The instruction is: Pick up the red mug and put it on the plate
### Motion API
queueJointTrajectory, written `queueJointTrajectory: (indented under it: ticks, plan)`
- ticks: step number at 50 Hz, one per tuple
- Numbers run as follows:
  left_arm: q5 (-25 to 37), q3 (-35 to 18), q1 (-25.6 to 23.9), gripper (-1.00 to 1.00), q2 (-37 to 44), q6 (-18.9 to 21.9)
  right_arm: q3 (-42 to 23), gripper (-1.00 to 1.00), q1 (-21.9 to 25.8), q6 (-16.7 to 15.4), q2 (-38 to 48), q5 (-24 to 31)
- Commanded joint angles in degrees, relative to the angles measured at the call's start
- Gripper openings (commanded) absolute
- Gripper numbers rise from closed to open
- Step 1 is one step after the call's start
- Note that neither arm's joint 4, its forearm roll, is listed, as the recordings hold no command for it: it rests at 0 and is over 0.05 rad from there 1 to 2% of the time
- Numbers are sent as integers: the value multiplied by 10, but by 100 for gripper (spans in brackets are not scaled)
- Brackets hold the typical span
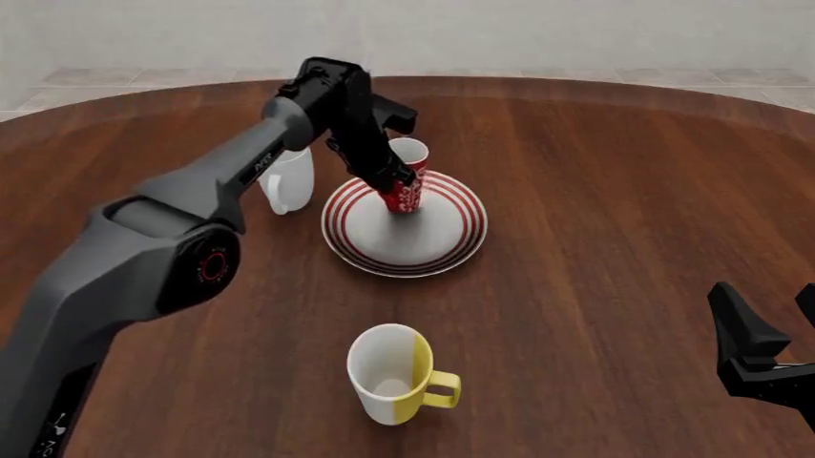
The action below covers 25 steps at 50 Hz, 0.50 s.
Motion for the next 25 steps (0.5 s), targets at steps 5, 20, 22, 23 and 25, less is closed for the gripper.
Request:
queueJointTrajectory:
  ticks: [5, 20, 22, 23, 25]
  plan:
    - [-20, 29, 12, -100, -3, 6, 0, 100, 0, 0, 0, 0]
    - [-43, 70, 0, -100, -19, -6, 0, 100, 0, 0, 0, 0]
    - [-52, 83, 0, -100, -22, -8, 0, 100, 0, 0, 0, 0]
    - [-59, 96, -1, -100, -26, -8, 0, 100, 0, 0, 0, 0]
    - [-64, 106, -2, -100, -30, -10, 0, 100, 0, 0, 0, 0]
